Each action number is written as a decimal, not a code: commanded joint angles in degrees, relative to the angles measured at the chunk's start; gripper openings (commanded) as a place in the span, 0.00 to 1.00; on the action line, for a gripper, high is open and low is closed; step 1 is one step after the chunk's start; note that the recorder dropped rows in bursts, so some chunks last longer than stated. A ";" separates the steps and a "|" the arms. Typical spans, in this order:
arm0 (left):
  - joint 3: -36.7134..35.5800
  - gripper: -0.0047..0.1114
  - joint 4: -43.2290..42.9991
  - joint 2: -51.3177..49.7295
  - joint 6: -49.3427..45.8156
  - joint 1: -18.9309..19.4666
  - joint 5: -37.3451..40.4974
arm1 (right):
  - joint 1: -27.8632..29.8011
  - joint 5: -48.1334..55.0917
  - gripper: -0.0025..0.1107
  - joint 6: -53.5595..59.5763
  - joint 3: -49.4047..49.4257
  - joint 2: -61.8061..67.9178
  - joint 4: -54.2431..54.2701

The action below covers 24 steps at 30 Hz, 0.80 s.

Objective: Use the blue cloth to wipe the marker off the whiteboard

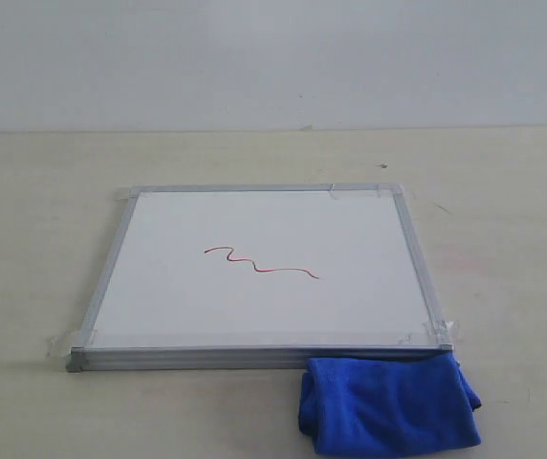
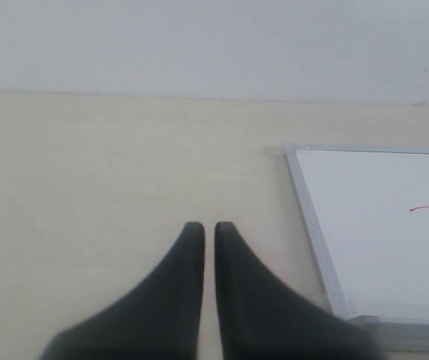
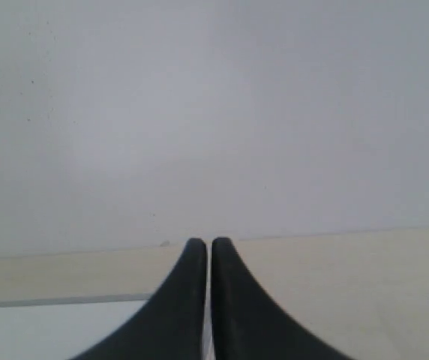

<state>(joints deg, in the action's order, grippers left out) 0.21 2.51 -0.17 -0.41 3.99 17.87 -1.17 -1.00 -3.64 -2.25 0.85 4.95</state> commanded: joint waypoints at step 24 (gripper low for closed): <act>-0.21 0.08 -0.19 0.17 -0.02 0.07 -0.73 | -0.01 -1.37 0.02 -3.94 -22.82 31.89 0.47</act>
<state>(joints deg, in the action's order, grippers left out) 0.21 2.51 -0.17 -0.41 3.99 17.87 -1.17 -1.82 -7.21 -24.56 28.99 5.35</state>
